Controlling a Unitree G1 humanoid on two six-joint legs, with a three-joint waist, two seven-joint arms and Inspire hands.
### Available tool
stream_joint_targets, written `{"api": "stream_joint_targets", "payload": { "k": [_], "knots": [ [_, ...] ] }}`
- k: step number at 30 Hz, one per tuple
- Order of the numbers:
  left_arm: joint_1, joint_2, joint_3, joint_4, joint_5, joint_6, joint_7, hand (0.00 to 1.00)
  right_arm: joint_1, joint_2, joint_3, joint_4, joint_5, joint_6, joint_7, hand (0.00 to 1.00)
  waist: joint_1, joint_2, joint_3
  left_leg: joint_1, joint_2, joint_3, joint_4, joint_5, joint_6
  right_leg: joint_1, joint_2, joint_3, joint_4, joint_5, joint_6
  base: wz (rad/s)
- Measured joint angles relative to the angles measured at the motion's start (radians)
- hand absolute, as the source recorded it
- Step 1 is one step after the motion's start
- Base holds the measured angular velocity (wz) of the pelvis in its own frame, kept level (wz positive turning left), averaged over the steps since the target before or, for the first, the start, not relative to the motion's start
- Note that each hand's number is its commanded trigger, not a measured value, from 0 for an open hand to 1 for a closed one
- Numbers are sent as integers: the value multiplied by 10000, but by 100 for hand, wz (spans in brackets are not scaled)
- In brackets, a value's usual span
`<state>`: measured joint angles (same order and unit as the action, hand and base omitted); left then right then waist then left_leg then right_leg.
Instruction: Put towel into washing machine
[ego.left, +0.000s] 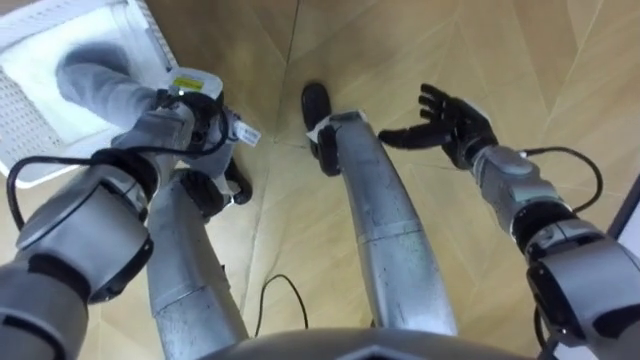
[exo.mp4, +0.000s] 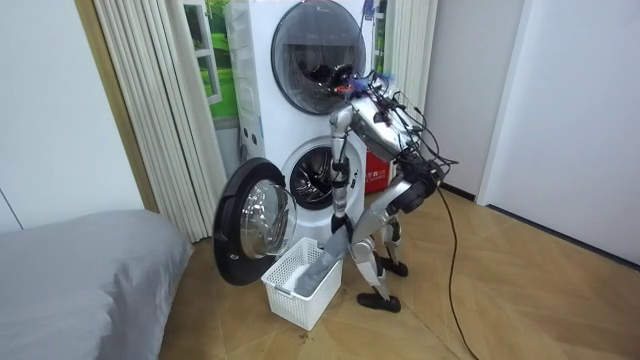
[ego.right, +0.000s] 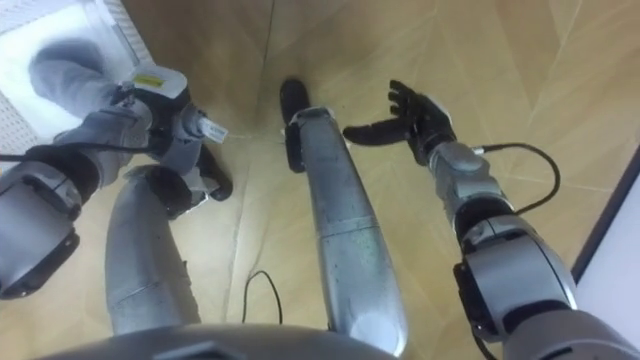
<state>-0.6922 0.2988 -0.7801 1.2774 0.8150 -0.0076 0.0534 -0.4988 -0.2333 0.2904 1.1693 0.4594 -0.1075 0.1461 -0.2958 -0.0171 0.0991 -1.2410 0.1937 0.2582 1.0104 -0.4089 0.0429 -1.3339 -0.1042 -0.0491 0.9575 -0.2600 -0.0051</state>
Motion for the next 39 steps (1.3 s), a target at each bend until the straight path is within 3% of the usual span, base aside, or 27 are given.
{"api": "stream_joint_targets", "payload": {
  "k": [3, 5, 8, 13, 18, 23, 27, 33, 35, 39],
  "knots": [
    [282, -152, 135, -7, -45, -15, 75, 100, -16, 3, -5, 232, 254, -2, -190, 0, 161, -5, -2, 629, -5, 108, -148, 0, 1, 628, -18, -88, -203, 0, 0, -5],
    [350, -291, 309, -16, -45, -104, 230, 100, 32, 2, -4, 317, 293, -4, -371, 0, 193, -24, -5, 1058, -145, 132, -419, 25, 26, 1032, -159, -155, -361, -19, 16, 15],
    [625, -458, 574, -23, -121, -420, 765, 100, 286, 9, 2, 58, 293, -11, -705, 0, 359, -36, -7, 1760, -163, 160, -682, 128, 44, 1780, -176, -252, -644, -2, 27, 7],
    [804, -575, 1843, -227, -216, -1120, 2280, 100, 375, 11, -3, -674, 227, -324, -1245, 0, 794, -44, -14, 2457, -132, 148, -917, 154, 60, 2535, -125, -389, -1022, 189, 44, -6],
    [817, -807, 2317, -520, -530, -1624, 3866, 100, 600, 36, 227, -823, 61, -610, -1474, 0, 1318, -37, -13, 3217, -161, 234, -1189, 167, 58, 3275, -182, -485, -1275, 224, 78, -1],
    [1094, -875, 2881, -1406, -1651, -2069, 5177, 100, 883, 153, 442, -1052, -806, -873, -1577, 0, 1655, 13, -39, 3466, -139, 176, -1298, 175, 44, 3616, -259, -794, -1472, 250, 42, 1],
    [1212, -915, 2899, -1814, -3135, -2237, 5688, 100, 1106, 303, 1010, -1205, -1501, -877, -1665, 0, 1726, 119, -73, 3549, -107, 121, -1294, 180, 52, 3766, -331, -941, -1424, 254, 38, 3],
    [1497, -1124, 2945, -2893, -5989, -2524, 5686, 100, 1409, 409, 1569, -1233, -1492, -877, -1598, 0, 2006, 187, -89, 3843, -152, 75, -1416, 233, 35, 4069, -510, -1267, -1428, 306, -50, 3],
    [1643, -1237, 2946, -2994, -7053, -2763, 5541, 100, 1496, 424, 1583, -1230, -1548, -879, -1492, 0, 2065, 195, -113, 4045, -150, 79, -1499, 255, 28, 4273, -512, -1301, -1496, 323, -78, 3],
    [1781, -1311, 2995, -3346, -9641, -2832, 4587, 100, 1521, 425, 1544, -1237, -1489, -891, -1213, 0, 2190, 231, -159, 4287, -142, 96, -1620, 345, 6, 4534, -518, -1315, -1712, 376, -122, 0]
  ]
}}
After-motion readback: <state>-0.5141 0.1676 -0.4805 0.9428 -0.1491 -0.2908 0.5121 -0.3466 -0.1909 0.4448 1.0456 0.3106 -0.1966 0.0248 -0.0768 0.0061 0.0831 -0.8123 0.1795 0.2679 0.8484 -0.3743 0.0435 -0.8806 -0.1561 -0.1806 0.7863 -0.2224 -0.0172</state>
